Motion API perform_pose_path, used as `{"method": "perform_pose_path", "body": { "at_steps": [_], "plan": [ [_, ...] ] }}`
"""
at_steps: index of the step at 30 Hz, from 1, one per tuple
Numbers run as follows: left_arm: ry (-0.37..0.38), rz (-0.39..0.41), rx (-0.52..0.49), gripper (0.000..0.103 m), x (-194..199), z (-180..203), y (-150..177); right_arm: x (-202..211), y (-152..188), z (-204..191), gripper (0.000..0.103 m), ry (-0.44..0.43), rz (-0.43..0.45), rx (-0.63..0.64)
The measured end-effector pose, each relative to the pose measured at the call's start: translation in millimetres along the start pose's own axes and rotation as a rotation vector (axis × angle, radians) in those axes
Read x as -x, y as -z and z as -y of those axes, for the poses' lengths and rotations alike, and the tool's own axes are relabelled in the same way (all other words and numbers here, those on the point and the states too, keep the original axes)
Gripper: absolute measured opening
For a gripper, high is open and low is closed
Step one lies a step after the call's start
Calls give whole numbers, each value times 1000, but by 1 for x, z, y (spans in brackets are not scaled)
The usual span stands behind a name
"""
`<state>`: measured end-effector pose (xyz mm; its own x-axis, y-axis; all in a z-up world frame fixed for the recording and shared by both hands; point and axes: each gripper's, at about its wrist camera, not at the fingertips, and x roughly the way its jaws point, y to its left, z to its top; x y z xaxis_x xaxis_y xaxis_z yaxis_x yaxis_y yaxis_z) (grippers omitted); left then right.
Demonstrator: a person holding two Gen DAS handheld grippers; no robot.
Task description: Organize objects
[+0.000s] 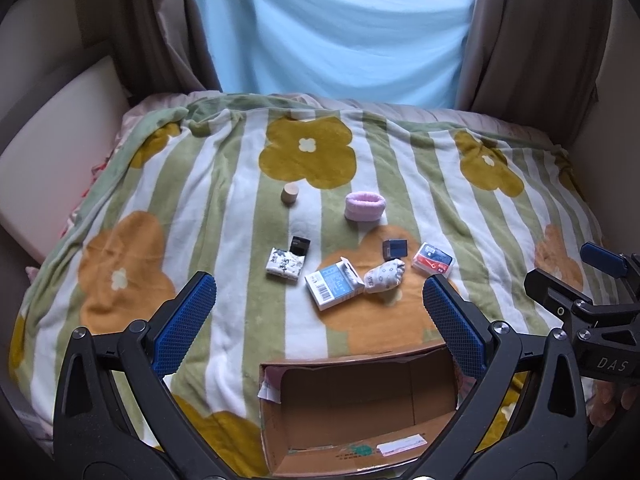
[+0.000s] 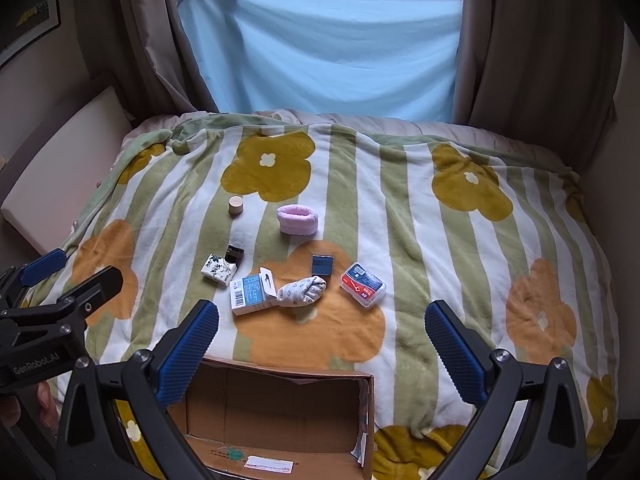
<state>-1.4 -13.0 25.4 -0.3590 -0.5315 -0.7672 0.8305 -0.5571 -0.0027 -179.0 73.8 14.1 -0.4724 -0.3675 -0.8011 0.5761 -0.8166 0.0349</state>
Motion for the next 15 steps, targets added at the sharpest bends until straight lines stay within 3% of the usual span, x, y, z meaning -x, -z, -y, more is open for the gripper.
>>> {"method": "perform_pose_path", "body": {
  "at_steps": [15],
  "plan": [
    [-78,-8,137,103,-10,-21,-14,-7,-9,-5,102,12,-10,-14]
  ]
}}
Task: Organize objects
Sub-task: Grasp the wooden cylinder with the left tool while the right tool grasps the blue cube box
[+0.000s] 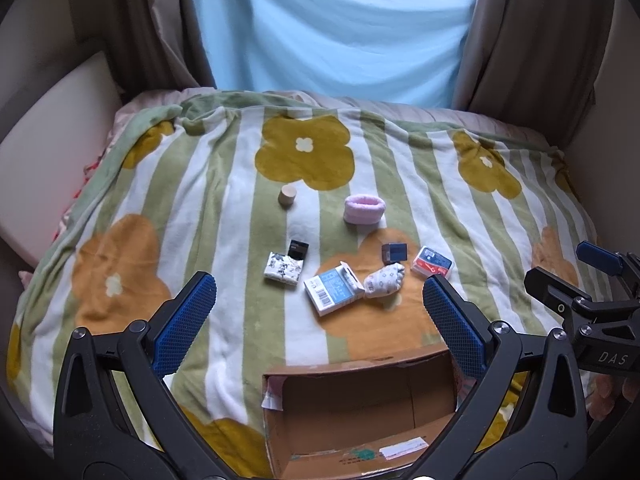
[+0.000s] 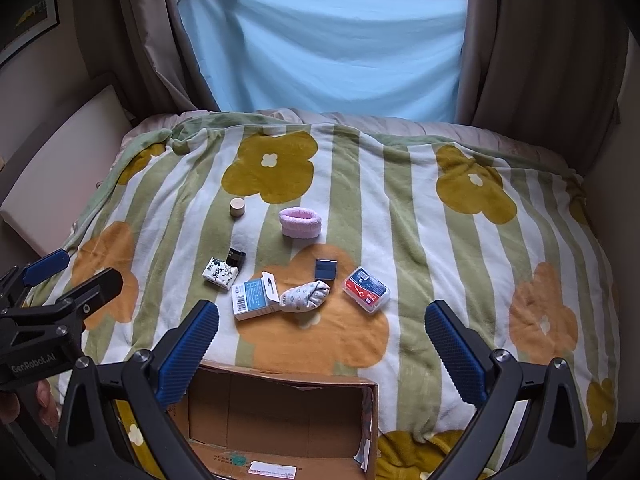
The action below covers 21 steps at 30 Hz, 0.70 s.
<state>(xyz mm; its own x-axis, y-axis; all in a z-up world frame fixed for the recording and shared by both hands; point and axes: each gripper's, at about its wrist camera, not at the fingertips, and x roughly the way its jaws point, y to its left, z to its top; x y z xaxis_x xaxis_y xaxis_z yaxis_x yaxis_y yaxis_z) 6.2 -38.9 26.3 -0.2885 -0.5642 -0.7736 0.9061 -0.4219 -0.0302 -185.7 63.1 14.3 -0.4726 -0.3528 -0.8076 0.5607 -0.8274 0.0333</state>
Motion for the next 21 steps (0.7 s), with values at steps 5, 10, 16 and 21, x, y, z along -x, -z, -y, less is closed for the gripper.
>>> {"method": "perform_pose_path", "body": {
  "at_steps": [5,10,16,21],
  "plan": [
    [9,3,26,103,-19,-14,-23,-11,-15,6,102,15,-12,-13],
    [-4,-7,41,103,-62,-31,-44,-44,-29,12,102,14,-47,-7],
    [-40,-18,28,103,-142,-54,-66,-109,-36,19,100,29,-109,-18],
    [-33,-44,21,101,-222,-71,-74,-172,-36,30,90,16,-184,-33]
  ]
}}
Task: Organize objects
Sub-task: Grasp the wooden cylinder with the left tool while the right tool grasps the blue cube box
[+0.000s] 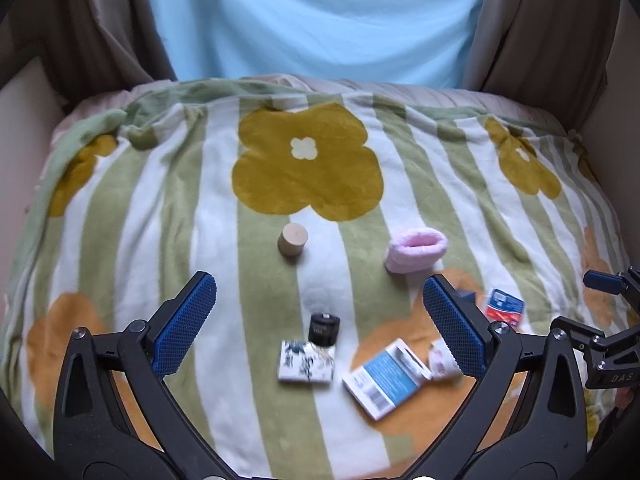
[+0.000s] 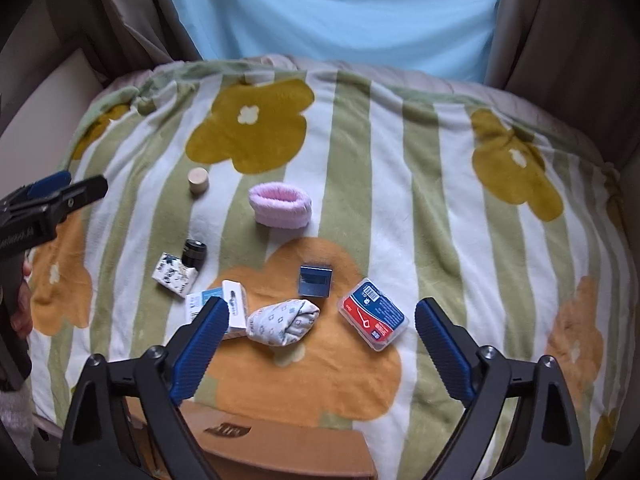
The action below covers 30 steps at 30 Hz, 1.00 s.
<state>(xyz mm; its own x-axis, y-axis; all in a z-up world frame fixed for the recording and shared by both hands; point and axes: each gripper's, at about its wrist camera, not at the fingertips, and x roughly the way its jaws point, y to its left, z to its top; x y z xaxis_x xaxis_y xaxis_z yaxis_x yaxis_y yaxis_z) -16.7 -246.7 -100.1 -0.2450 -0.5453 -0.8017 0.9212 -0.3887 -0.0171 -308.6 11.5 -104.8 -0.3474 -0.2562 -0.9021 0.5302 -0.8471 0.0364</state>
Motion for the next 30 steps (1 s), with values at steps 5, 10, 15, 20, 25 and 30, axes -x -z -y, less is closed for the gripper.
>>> {"method": "perform_pose_path", "body": {
  "at_steps": [5,10,15,20,25,30],
  "plan": [
    [-11,-46,37,88,-78,-13,5,-64,-6,7,77,-20,-74,-20],
    [-76,-49,54,83,-128,-21,7,-113,-10,4,72,-30,-120,-10],
    [-102,-61,62,74,-165,-30,7,-143,-11,-1,72,-18,-150,4],
    [-112,-65,71,62,-183,-31,8,-160,-9,-3,62,-19,-176,4],
    [-136,-66,62,41,-192,-32,13,-170,-5,-2,46,-3,-201,-11],
    [-137,-54,64,33,-191,-36,14,-172,1,-1,36,-7,-205,-25]
  ]
}}
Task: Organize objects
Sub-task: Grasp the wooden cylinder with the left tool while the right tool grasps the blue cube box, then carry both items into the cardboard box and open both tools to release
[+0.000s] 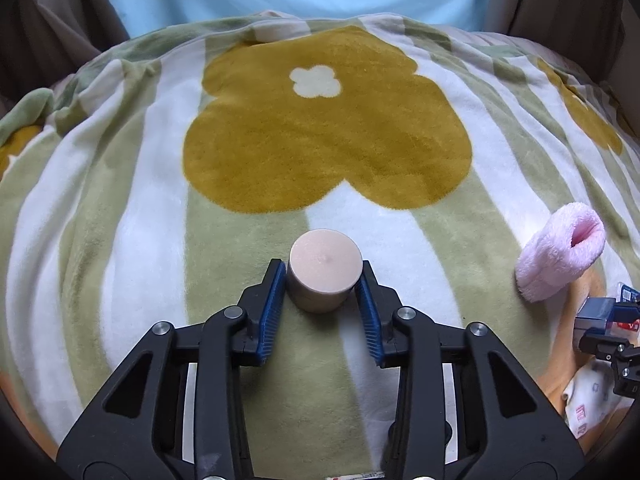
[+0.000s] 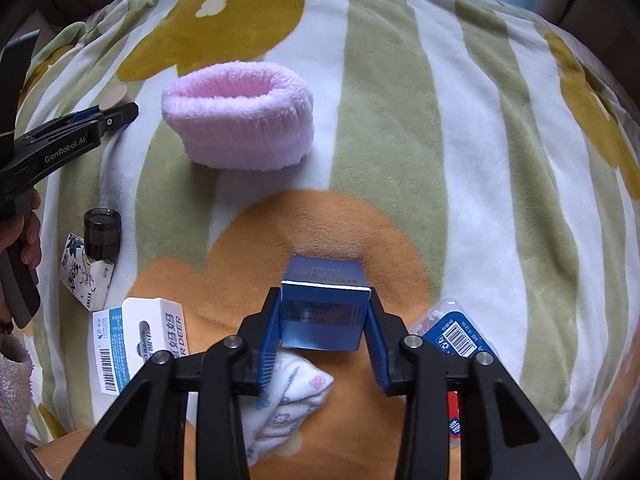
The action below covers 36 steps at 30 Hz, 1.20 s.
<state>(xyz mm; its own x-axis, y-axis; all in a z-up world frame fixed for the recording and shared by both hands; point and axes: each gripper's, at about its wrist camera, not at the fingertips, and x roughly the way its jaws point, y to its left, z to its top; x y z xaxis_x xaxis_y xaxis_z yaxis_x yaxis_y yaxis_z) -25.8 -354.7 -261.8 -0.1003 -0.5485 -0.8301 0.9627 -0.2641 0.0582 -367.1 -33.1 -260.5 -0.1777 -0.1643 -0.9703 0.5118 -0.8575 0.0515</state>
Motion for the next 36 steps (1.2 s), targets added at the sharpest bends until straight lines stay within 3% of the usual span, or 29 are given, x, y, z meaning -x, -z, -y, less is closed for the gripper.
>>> {"method": "perform_pose_path", "body": {
  "at_steps": [10,20,21,24,30,36],
  "plan": [
    [11,30,38,32,20,3,-5,19,8,5,35,-5,32,-24],
    [15,88,92,32,107,17,-3,81,1,-1,35,-22,118,4],
    [-88,99,254,32,117,19,-2,89,0,-4,35,-27,128,11],
    [-95,124,280,32,153,34,4,110,3,-7,35,-52,154,34],
    [-127,164,346,32,222,72,31,155,26,-17,35,-102,190,84],
    [-170,148,435,32,270,121,82,189,71,-36,35,-140,190,180]
  ]
}}
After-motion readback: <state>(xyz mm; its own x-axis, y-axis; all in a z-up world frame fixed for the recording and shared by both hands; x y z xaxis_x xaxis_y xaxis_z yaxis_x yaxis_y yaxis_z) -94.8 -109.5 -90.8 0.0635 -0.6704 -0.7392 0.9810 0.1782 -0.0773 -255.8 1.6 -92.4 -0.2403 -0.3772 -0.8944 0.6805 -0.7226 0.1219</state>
